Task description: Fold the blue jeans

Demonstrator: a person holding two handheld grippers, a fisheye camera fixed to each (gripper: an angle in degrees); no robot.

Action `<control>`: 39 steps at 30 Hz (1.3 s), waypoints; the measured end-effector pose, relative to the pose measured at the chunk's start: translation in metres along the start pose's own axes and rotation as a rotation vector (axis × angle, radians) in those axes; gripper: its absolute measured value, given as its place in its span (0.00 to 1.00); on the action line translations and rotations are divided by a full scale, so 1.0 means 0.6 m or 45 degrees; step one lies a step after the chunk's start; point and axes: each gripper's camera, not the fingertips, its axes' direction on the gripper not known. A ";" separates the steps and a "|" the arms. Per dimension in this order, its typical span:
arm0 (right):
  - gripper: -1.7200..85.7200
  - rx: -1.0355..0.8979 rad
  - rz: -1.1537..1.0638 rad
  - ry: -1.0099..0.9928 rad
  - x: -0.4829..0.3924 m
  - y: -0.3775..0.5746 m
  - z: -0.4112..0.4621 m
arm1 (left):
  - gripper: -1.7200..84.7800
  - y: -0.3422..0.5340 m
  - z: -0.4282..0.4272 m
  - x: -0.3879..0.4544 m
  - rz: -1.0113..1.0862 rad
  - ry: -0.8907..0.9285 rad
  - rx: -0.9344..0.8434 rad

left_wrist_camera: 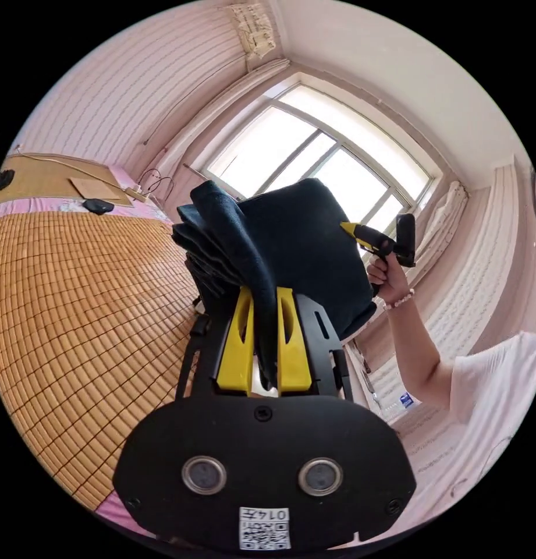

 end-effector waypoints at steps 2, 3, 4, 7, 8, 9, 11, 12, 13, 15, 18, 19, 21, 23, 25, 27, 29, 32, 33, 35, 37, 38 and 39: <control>0.09 0.001 0.185 0.211 0.084 -0.016 -0.049 | 0.11 -0.052 0.104 0.023 -0.040 -0.012 -0.040; 0.11 -0.001 0.310 0.360 0.134 -0.012 -0.060 | 0.11 -0.070 0.167 0.028 -0.030 -0.056 -0.087; 0.13 -0.028 0.440 0.486 0.178 0.000 -0.052 | 0.11 -0.075 0.197 0.028 -0.028 -0.096 -0.117; 0.15 -0.212 0.673 0.525 0.260 0.065 0.042 | 0.07 -0.062 0.319 0.005 0.002 -0.245 -0.359; 0.14 -0.288 0.692 0.465 0.272 0.081 0.071 | 0.07 -0.050 0.348 -0.006 -0.024 -0.288 -0.448; 0.13 -0.408 0.726 0.339 0.288 0.111 0.123 | 0.07 -0.040 0.364 -0.011 -0.014 -0.278 -0.491; 0.13 -0.180 0.752 0.523 0.264 0.139 0.122 | 0.06 -0.030 0.368 -0.006 0.037 -0.234 -0.512; 0.12 -0.133 0.726 0.589 0.245 0.140 0.125 | 0.06 -0.024 0.362 0.006 0.131 -0.229 -0.510; 0.12 -0.144 0.672 0.629 0.227 0.132 0.130 | 0.06 -0.021 0.358 0.013 0.174 -0.242 -0.506; 0.12 -0.159 0.608 0.638 0.205 0.119 0.128 | 0.06 -0.011 0.337 0.037 0.310 -0.284 -0.475; 0.12 -0.183 0.526 0.602 0.173 0.098 0.119 | 0.07 -0.003 0.303 0.060 0.371 -0.282 -0.447; 0.12 -0.201 0.491 0.598 0.159 0.090 0.113 | 0.07 -0.001 0.291 0.064 0.378 -0.279 -0.437; 0.14 -0.191 0.473 0.566 0.137 0.080 0.099 | 0.07 0.016 0.218 0.072 0.417 -0.275 -0.369; 0.16 -0.156 0.468 0.503 0.107 0.078 0.079 | 0.08 0.041 0.139 0.073 0.459 -0.301 -0.315; 0.17 -0.051 0.405 0.383 0.030 0.094 0.050 | 0.08 0.081 0.040 0.072 0.526 -0.375 -0.256; 0.17 -0.004 0.345 0.341 -0.047 0.120 0.045 | 0.07 0.154 -0.108 0.063 0.551 -0.562 -0.216; 0.17 -0.020 0.295 0.286 -0.128 0.152 0.061 | 0.08 0.216 -0.226 0.050 0.497 -0.715 -0.234; 0.17 -0.216 0.188 0.130 -0.261 0.203 0.132 | 0.08 0.327 -0.428 0.040 0.302 -1.044 -0.248; 0.17 -0.325 0.112 0.081 -0.315 0.214 0.168 | 0.08 0.374 -0.511 0.043 0.194 -1.176 -0.228; 0.18 -0.498 -0.032 0.039 -0.395 0.216 0.218 | 0.08 0.447 -0.632 0.053 0.024 -1.350 -0.161; 0.20 -0.669 -0.136 0.020 -0.476 0.192 0.272 | 0.08 0.520 -0.745 0.069 -0.172 -1.482 -0.053; 0.20 -0.691 -0.160 -0.005 -0.493 0.181 0.282 | 0.08 0.567 -0.810 0.083 -0.284 -1.537 0.028; 0.20 -0.716 -0.177 -0.057 -0.522 0.153 0.300 | 0.08 0.616 -0.871 0.100 -0.374 -1.589 0.120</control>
